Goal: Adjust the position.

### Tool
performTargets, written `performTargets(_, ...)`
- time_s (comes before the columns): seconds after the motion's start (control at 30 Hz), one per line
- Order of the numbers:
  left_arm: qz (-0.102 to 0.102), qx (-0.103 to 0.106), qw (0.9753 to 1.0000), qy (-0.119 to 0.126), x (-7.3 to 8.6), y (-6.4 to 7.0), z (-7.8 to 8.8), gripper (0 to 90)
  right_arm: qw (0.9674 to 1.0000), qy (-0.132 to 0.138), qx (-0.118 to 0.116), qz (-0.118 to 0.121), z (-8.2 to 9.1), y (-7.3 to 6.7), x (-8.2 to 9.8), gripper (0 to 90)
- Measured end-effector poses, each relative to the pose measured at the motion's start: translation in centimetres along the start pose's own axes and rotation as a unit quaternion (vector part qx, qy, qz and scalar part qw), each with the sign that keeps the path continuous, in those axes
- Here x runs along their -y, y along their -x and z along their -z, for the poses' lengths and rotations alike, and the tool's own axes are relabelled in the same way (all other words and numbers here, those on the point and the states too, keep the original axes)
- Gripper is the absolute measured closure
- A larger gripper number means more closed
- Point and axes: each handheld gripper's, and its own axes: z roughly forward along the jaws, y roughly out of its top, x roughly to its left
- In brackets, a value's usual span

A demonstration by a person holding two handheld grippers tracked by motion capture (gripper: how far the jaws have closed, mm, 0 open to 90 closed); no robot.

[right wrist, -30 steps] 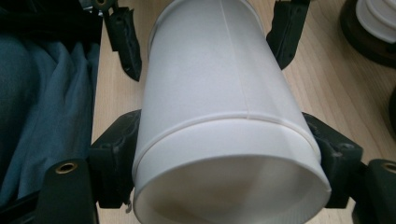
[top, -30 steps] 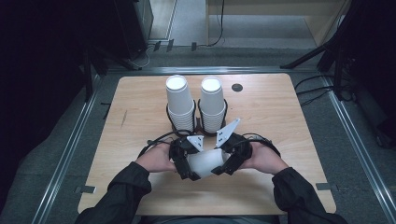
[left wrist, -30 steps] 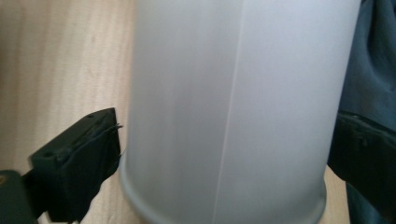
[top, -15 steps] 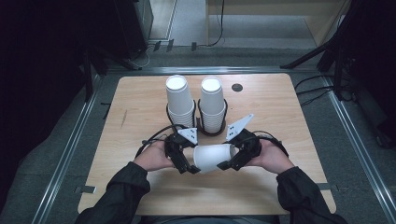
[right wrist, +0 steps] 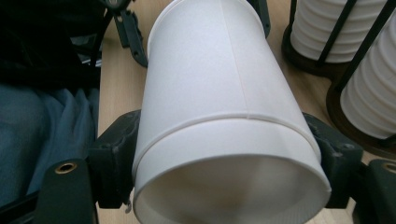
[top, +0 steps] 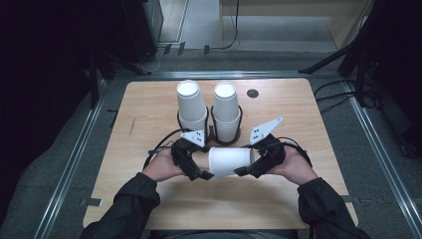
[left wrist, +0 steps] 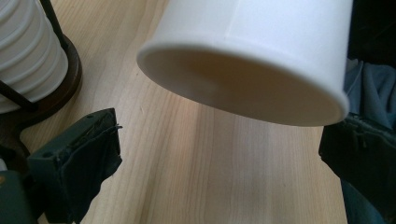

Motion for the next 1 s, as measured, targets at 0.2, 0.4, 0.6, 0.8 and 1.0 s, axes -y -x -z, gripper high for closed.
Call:
performTargets(0.2,0.012,0.025,0.9990,0.035,-0.3,0.1,-0.1,0.0,0.9990,0.044,-0.005,-0.003,0.5,-0.2,-0.5,24.0)
performTargets(0.4,0.012,0.036,0.9978,0.053,-0.8,0.6,-0.4,0.0,0.9978,0.065,-0.016,0.003,0.1,-0.5,-1.1,24.0)
performTargets(0.6,0.016,0.023,0.9967,0.076,-1.0,0.8,-0.1,2.6,0.9973,0.071,-0.019,0.003,-0.5,-0.6,-1.3,24.2)
performTargets(0.8,0.016,0.018,0.9968,0.077,-1.1,1.1,0.5,12.9,0.9968,0.077,-0.019,0.011,-0.3,-0.6,-1.2,25.3)
performTargets(1.0,0.026,0.047,0.9961,0.070,-1.5,1.0,1.1,18.3,0.9957,0.086,-0.033,0.006,0.2,-0.6,-1.2,25.6)
